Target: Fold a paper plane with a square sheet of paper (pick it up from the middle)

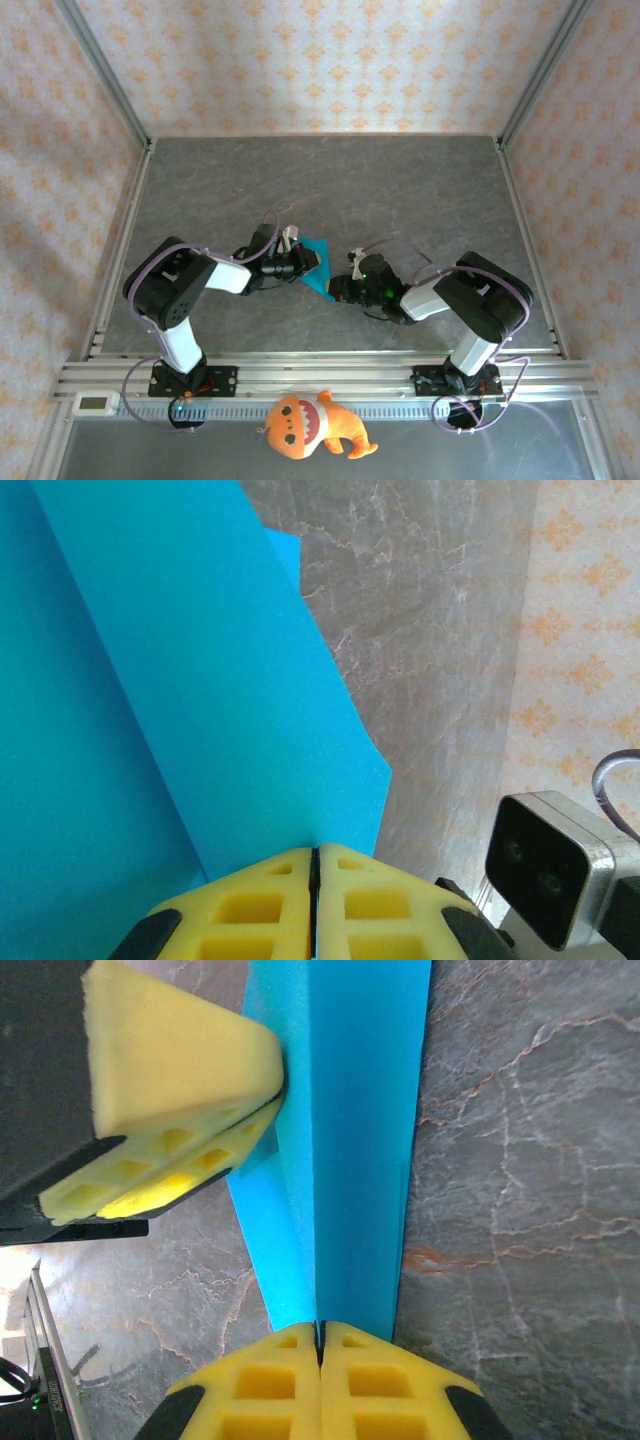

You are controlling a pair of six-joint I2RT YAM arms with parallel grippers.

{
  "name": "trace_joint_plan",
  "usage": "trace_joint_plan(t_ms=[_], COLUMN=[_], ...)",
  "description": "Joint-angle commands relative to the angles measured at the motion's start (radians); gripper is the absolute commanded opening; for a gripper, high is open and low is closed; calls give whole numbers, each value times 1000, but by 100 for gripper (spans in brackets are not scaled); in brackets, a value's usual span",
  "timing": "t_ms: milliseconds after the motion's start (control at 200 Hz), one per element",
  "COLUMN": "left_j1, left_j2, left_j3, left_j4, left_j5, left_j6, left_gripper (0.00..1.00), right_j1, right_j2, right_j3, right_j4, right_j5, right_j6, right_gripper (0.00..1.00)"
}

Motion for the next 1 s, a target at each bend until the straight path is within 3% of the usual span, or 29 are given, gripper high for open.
trace_joint_plan(t_ms=[0, 996], left_j1=[-2, -2], left_j2=[23, 72], left_j3=[17, 62], left_j4=[46, -50], left_j5=[12, -46], left_j6=[11, 41], left_gripper=[9, 9], right_j1=[4, 4], right_j2=[-2, 24], right_j3=[-26, 23], right_j4=[-8, -120], right_j5=[11, -27], right_j6=[5, -22], right_gripper=[0, 0])
